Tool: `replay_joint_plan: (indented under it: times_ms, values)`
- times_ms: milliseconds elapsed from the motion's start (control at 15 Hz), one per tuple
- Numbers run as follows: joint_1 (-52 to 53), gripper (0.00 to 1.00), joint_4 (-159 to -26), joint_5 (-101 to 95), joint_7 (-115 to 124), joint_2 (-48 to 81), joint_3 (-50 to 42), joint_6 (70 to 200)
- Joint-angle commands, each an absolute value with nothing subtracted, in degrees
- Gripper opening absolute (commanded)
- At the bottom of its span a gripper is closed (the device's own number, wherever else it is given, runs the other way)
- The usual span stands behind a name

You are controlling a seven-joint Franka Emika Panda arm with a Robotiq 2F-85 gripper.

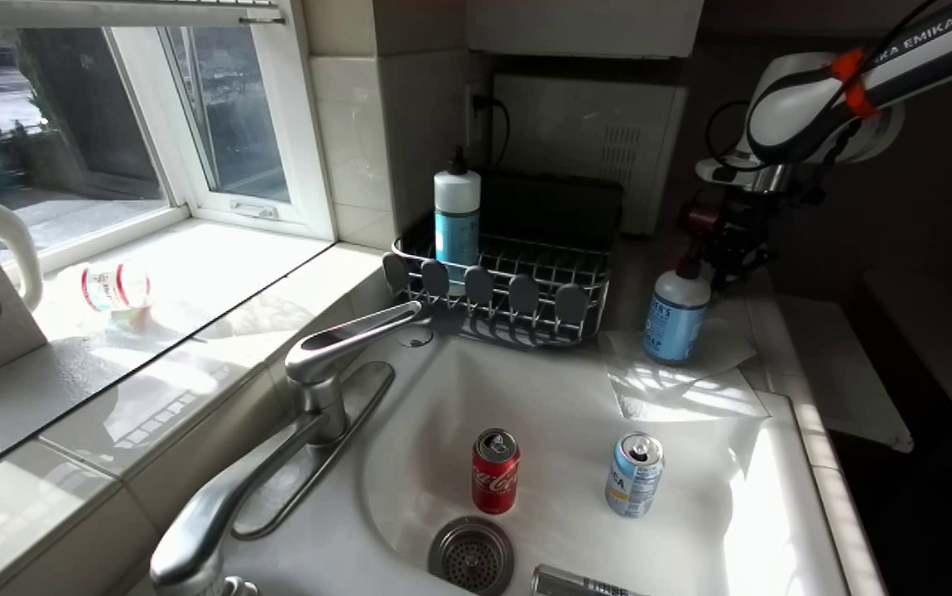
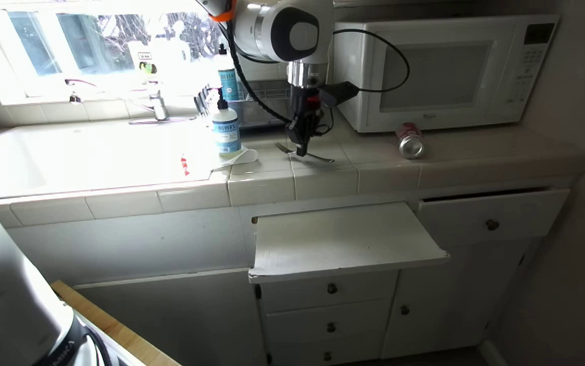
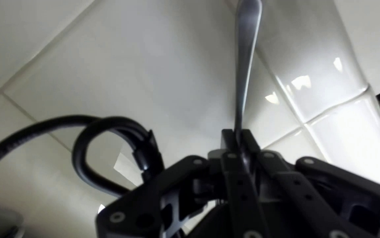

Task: Put the silver fork on the shelf.

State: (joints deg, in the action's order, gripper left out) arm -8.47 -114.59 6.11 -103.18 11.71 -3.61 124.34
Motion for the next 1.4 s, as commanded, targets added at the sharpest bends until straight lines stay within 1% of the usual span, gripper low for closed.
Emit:
replay_joint_plan:
  times_ms: [0,200,467,933,1333]
  values:
    - [-10.10,0.02,-115.76,5.88,-102.73,6.34,-4.80,117.70]
    - [-11.97,0.02,-116.97,5.34,-103.34,2.78,-7.53,114.54]
    - [-15.07,0.02,-118.75,6.47,-103.90,-0.07,-12.21,113.74]
    - [-19.29,0.02,-124.96,11.51,-107.44,0.01,-18.24,119.64]
    - [-18.77,0.02,-129.30,12.04,-113.42,2.56,-17.51,127.68]
